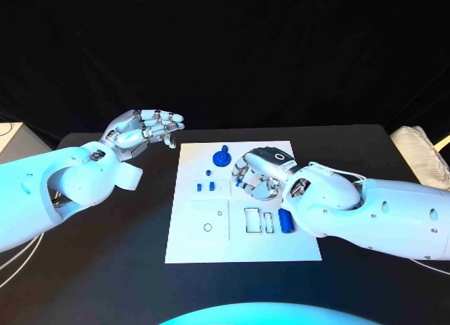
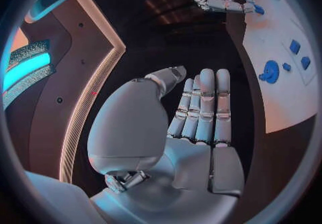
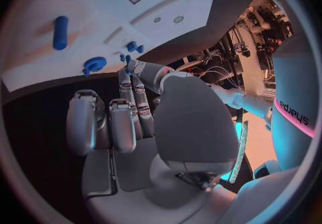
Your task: Assemble the parts on the task board
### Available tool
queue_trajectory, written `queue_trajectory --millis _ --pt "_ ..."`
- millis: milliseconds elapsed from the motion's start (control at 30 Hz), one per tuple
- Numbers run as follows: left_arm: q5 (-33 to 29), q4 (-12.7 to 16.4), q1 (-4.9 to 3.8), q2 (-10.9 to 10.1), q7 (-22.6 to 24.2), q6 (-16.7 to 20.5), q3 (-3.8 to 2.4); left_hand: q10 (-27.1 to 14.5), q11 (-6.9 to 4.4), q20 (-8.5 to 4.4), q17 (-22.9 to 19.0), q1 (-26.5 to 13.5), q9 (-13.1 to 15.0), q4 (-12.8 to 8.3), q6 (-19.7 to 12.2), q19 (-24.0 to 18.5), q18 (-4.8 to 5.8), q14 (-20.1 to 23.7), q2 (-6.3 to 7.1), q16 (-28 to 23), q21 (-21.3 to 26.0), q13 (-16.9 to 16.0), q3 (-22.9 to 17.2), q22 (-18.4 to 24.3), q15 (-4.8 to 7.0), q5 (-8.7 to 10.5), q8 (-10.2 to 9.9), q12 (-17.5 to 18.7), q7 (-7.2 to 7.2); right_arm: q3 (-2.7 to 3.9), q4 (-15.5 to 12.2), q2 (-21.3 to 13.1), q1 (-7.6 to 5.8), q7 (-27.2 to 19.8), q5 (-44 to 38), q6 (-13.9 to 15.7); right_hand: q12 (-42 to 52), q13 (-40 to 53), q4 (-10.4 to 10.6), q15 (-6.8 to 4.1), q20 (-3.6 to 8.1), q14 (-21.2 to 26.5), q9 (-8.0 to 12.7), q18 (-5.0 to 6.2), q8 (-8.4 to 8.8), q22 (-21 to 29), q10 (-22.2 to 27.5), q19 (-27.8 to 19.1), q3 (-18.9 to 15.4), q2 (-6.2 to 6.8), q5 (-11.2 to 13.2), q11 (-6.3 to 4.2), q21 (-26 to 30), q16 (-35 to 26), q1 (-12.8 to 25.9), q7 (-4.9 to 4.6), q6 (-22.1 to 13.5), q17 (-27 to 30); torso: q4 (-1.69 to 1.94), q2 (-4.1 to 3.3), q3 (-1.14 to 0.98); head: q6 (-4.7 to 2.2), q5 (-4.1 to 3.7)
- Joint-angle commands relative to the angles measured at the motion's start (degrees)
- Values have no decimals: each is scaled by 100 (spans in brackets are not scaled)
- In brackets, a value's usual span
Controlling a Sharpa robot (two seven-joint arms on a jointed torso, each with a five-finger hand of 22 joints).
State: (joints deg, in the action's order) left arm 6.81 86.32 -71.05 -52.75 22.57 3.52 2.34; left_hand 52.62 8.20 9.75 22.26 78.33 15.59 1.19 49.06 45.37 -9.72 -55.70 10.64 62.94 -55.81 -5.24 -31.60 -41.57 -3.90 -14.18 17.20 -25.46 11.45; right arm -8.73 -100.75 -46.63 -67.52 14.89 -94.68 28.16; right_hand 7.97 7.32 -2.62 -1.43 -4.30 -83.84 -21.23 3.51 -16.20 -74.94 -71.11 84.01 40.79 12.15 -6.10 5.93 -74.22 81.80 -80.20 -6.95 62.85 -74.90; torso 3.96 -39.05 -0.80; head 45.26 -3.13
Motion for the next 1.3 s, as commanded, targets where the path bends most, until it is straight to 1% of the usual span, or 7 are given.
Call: queue_trajectory --millis 33,233,467,567,733,1000,1300 --pt "-149 27 -1 45 121 164 -4 -35 -5 -2 -6 -59 -4 -6 -12 20 -77 -39 0 -23 33 5 31 8 -13 25 -11 -24 14 -9 18 143 133 -140 -91 9 -2 113 -43 -38 41 -325 -6 -29 -12 -686 -364 123 12 -65 -9 -316 -24 -38 -18 -5 18 5 8 -1 4 -4 79" --pt "-192 48 -1 95 134 251 -3 -33 -7 -2 -7 -59 -2 -6 -4 22 -78 -39 -2 -23 38 5 34 12 -12 24 -7 -28 11 -29 162 405 332 -99 -145 -80 -9 113 -50 -37 41 -323 -6 -26 -8 -679 -363 119 17 -66 -11 -313 -10 -45 -16 -7 15 17 0 -17 3 0 154" --pt "-233 58 -1 117 106 210 -2 -33 -9 -1 -9 -61 0 -7 4 23 -78 -38 0 -25 44 5 40 17 -11 25 -1 -32 8 -44 317 563 436 -24 -187 -92 -20 113 -58 -35 41 -320 -7 -25 -1 -677 -360 117 25 -69 -15 -310 -3 -51 -10 -11 10 30 4 -17 5 28 184" --pt "-271 60 -1 115 91 169 -2 -37 -8 0 -11 -70 1 -1 10 23 -78 -36 0 -27 51 6 46 21 -12 25 2 -33 8 -46 331 592 456 -25 -192 -92 -22 113 -60 -35 41 -321 -7 -25 0 -677 -360 116 27 -69 -17 -309 -2 -49 -10 -11 9 26 5 -22 0 22 177" --pt "-306 38 -1 112 74 133 -2 -44 -8 0 -13 -73 1 -1 11 24 -78 -34 3 -29 56 7 50 25 -12 25 4 -32 7 -48 343 623 478 -35 -197 -141 -22 113 -60 -35 41 -321 -7 -25 0 -677 -360 116 27 -69 -17 -309 -2 -49 -10 -11 9 26 9 -15 -3 49 173" --pt "-320 21 0 104 57 86 -2 -44 -8 0 -13 -73 1 -1 11 24 -78 -34 3 -29 56 7 50 25 -12 25 4 -32 7 -58 408 663 492 -24 -180 -267 -30 114 -68 -33 41 -320 -8 -24 4 -675 -360 115 31 -70 -23 -307 3 -54 -4 -13 8 34 -12 -19 -3 70 194" --pt "-322 16 0 105 47 57 -2 -44 -8 0 -13 -73 1 -1 11 24 -78 -34 3 -29 56 7 50 25 -12 25 4 -32 7 -71 469 713 512 5 -210 -310 -30 114 -68 -33 41 -320 -8 -24 4 -675 -360 115 31 -70 -23 -307 3 -54 -4 -13 8 34 2 -20 -3 97 206"
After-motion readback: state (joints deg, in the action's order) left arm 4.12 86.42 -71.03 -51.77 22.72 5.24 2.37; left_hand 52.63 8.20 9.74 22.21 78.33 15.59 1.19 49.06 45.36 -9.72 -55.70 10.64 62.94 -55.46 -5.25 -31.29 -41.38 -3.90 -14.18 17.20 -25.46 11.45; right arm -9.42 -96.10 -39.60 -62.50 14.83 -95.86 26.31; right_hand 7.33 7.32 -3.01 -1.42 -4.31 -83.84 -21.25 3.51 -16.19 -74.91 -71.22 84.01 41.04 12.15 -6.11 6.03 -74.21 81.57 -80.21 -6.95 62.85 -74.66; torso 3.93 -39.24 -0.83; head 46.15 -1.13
